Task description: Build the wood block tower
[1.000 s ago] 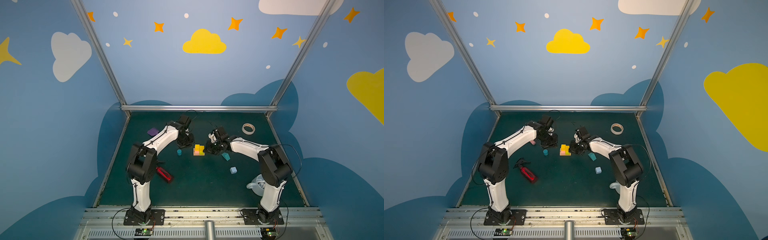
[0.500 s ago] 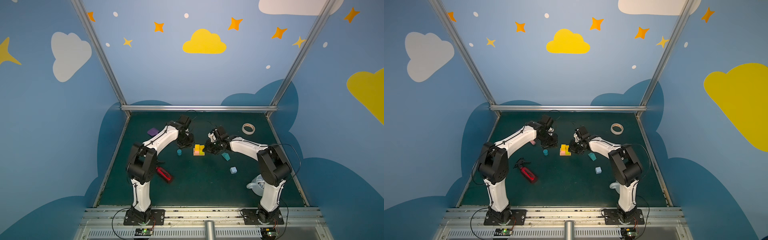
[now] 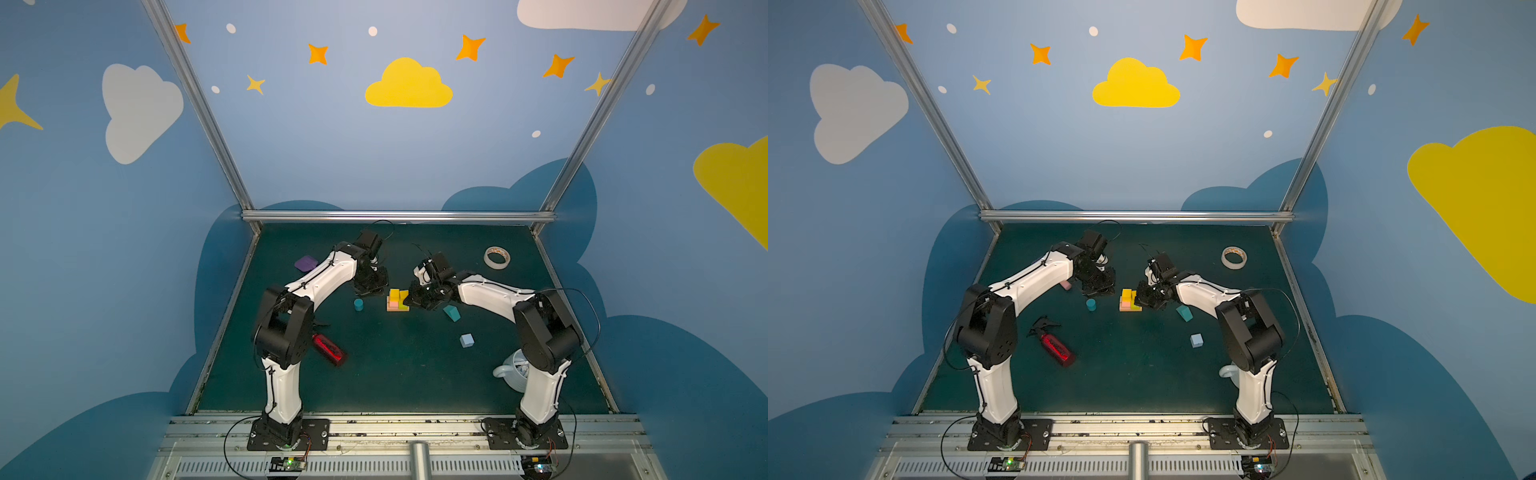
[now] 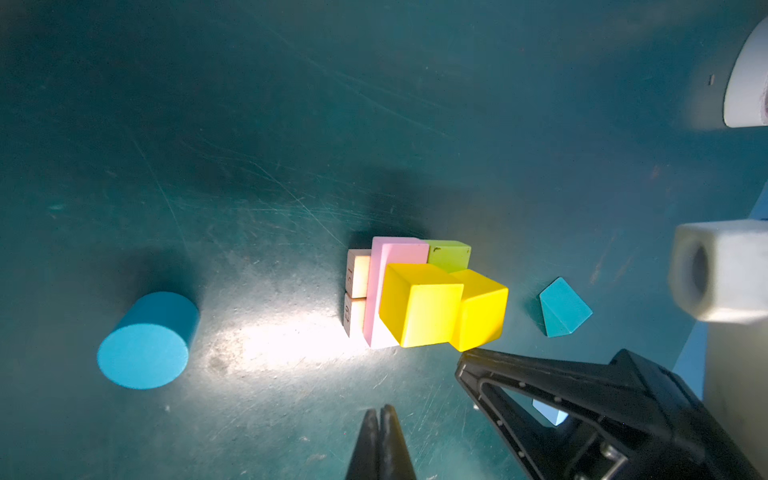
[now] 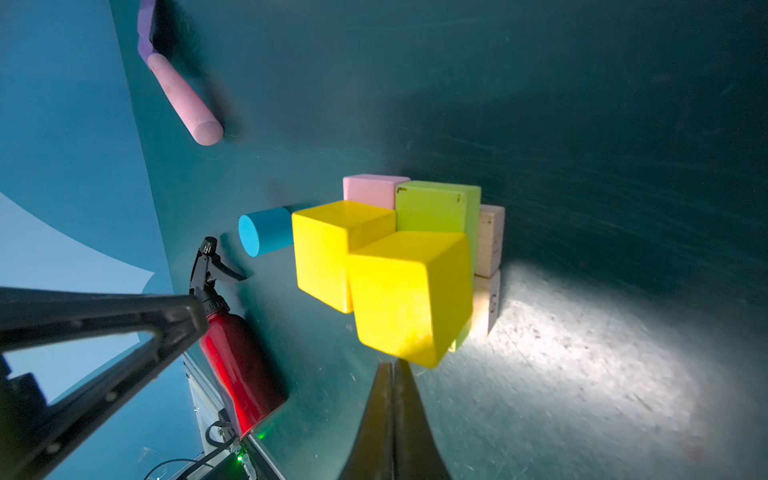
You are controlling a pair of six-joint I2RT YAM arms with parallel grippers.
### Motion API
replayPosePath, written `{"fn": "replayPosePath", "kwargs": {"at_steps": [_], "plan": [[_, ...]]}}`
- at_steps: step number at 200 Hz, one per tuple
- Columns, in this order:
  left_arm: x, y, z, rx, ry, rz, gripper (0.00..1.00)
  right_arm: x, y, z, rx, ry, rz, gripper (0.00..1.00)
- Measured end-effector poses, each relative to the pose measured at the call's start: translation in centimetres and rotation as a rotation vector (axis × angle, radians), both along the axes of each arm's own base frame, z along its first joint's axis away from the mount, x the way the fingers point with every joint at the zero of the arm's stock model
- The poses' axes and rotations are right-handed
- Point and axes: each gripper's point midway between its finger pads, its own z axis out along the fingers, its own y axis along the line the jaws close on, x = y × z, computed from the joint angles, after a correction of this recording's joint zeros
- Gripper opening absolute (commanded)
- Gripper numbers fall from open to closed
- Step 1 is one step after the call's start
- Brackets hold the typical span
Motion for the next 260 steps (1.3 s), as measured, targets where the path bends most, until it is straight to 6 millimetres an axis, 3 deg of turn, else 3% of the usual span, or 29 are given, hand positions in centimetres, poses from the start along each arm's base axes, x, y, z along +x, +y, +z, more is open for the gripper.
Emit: {"fn": "replayPosePath", "kwargs": {"at_steps": [260], "plan": [[-0.2,0.1,0.4,-0.007,-0.006,0.006,0.05,0.6,0.4,0.3,0.005,-0.050,-0.032,0.00]]}}
